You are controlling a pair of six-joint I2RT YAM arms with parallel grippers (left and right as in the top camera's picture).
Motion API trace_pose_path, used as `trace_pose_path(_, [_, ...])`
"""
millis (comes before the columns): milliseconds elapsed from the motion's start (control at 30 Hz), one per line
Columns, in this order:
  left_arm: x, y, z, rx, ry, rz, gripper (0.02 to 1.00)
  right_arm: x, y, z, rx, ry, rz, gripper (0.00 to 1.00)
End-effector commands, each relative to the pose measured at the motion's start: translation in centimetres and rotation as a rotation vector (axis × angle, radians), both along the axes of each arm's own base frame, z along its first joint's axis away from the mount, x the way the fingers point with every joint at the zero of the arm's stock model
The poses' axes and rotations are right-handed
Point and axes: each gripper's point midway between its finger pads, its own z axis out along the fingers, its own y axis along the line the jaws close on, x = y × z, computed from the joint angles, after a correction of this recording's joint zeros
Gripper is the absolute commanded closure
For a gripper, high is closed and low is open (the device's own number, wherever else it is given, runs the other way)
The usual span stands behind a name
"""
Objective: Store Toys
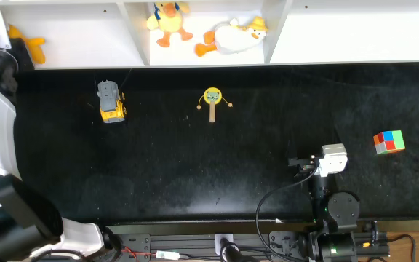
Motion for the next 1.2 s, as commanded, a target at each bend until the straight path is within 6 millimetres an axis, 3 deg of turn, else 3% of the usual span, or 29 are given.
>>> trace_pose_path(33, [0.8,-0.2,-0.3,-0.033,-0.009,-0.005,0.952,0.0,-0.1,-0.3,0.011,-0.001,-0.004,0.005])
trace_pose_path(667, [2.6,-0.6,-1.3,-0.028,-0.030,-0.030,0.890,0.0,-0.1,-0.3,0.012,-0.001,-0.004,0.007])
trace_pose_path(1133, [2.7,-1.0,-0.9,-0.024,-0.038,-0.038,0.737,0.0,-0.1,-0.3,0.012,-0.001,-0.004,0.005])
trace_pose_path(1200, [2.6,-1.0,-0.6,-0.021,-0.044,-0.038,0.645,0.0,-0.1,-0.3,0.012,-0.001,-0.004,0.005])
